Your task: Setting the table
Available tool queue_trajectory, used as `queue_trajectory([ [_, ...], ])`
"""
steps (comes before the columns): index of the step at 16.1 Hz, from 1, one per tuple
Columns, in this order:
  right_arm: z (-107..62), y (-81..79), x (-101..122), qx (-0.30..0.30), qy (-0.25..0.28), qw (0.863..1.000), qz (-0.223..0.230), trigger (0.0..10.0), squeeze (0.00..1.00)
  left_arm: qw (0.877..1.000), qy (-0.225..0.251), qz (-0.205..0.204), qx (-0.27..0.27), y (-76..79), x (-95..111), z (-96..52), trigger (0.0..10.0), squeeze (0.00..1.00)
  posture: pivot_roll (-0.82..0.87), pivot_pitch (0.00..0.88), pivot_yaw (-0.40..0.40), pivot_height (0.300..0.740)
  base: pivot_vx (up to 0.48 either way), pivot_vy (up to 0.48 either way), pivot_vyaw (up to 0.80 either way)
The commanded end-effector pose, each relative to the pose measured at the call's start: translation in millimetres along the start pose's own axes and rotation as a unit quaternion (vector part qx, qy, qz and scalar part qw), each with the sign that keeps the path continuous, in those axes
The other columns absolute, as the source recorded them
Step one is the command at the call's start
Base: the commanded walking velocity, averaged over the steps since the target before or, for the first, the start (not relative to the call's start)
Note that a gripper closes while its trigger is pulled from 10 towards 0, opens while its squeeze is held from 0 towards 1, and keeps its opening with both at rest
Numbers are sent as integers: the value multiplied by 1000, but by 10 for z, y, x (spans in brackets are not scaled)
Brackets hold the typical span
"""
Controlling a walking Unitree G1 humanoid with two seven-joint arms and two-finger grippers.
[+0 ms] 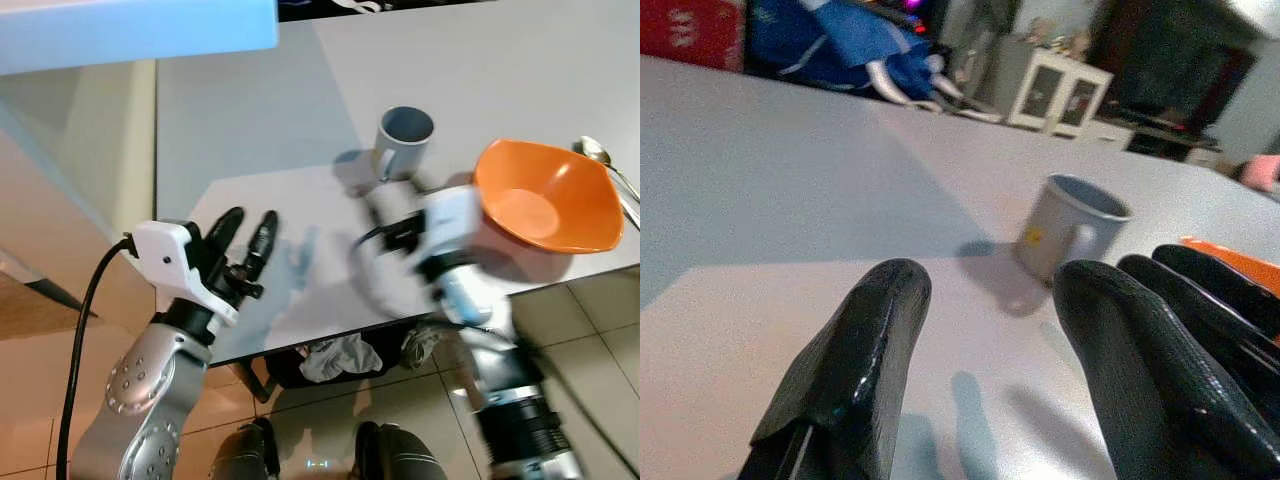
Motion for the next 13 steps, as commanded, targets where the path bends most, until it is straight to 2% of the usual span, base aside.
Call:
queue_trajectory([
  [1, -17, -23, 36, 11, 3, 1000, 12, 10000, 0, 1000, -11, 6, 18, -75, -39, -20, 10000, 0, -58, 160, -4, 740, 0, 480, 0],
  [2, 2, -70, 43, 22, 1, 1000, 19, 10000, 0, 1000, -8, 13, 17, -75, -34, -10, 10000, 0, -51, 150, -12, 740, 0, 480, 0],
  [5, 48, -78, 77, 37, 5, 999, 30, 10000, 0, 1000, 6, 9, 3, -31, 11, 7, 10000, 0, -48, 139, -22, 740, 0, 480, 0],
  [6, 69, -60, 84, 40, 5, 999, 30, 10000, 0, 1000, 13, -6, -12, 6, 39, 1, 10000, 0, -46, 132, -28, 740, 0, 480, 0],
  [8, 106, -26, 73, 40, 2, 999, 29, 10000, 0, 995, 14, -40, -85, 179, 76, -74, 10000, 0, -40, 121, -34, 740, 0, 480, 0],
  [10, 136, -20, 55, 41, 0, 999, 27, 10000, 0, 990, 4, -45, -135, 265, 83, -167, 10000, 0, -36, 113, -38, 740, 0, 480, 0],
  [13, 173, -22, 20, 45, -6, 999, 24, 10000, 0, 991, 18, -46, -123, 86, 179, -220, 10000, 0, -32, 105, -39, 740, 0, 480, 0],
])
Point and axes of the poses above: a point about 5 cm out from each wrist's last joint towards the gripper, its own z axis pointing out of the wrist towards the gripper, its own x axis along the axis of the wrist's last joint, y = z × x, the point moved 5 cm from there along z, pointing out of the wrist towards the gripper, and after that the axes turned 1 degree about -z, right-handed, at the moved point
